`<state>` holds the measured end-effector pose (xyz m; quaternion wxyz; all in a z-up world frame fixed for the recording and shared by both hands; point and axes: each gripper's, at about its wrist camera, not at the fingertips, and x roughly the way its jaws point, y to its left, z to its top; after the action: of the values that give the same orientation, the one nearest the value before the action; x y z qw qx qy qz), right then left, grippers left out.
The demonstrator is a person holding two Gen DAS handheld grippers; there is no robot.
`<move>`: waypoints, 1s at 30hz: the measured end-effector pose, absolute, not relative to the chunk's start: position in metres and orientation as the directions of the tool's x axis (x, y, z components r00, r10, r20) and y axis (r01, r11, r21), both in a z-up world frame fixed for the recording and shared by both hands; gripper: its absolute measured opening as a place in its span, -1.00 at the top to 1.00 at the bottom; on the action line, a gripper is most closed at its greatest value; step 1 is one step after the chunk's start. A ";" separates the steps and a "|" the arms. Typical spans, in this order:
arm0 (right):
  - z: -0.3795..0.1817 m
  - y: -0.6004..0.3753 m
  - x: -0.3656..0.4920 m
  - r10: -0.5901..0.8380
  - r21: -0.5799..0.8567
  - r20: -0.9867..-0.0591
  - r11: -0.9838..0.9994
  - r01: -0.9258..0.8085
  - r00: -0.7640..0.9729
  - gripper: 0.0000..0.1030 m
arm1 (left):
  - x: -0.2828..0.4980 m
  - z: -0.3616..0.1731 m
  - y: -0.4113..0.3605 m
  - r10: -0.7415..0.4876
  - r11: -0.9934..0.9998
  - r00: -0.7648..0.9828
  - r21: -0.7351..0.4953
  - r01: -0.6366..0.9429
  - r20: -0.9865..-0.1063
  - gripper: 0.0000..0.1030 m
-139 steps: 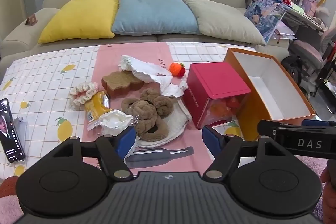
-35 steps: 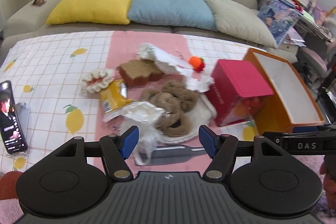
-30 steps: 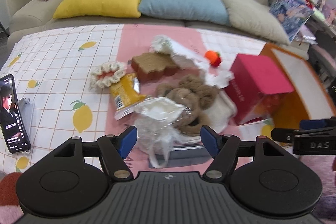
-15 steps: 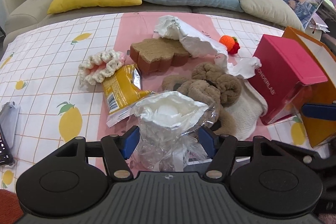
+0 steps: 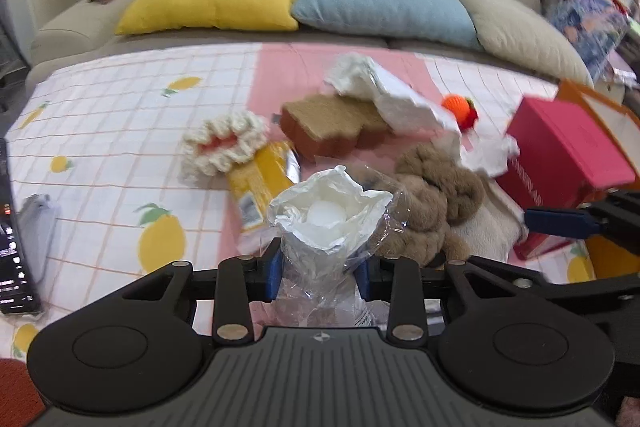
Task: Organize soft objects
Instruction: 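Grasp the clear plastic bag with the left tool while the right tool grasps the brown plush, then lift the bag and plush and carry both toward the orange-rimmed box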
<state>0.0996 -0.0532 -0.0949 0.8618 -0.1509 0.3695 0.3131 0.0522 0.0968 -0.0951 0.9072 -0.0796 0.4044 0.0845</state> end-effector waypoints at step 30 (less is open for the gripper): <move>-0.155 0.004 0.136 0.371 -0.007 -0.832 0.735 -0.678 0.411 0.10 | 0.050 -0.093 0.105 0.149 0.959 0.629 -0.044 -0.281 -0.763 0.22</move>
<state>0.1364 0.0041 -0.1546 0.8217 -0.1746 0.4386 0.3192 0.0504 0.1048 -0.0927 0.8989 -0.0797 0.4140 0.1194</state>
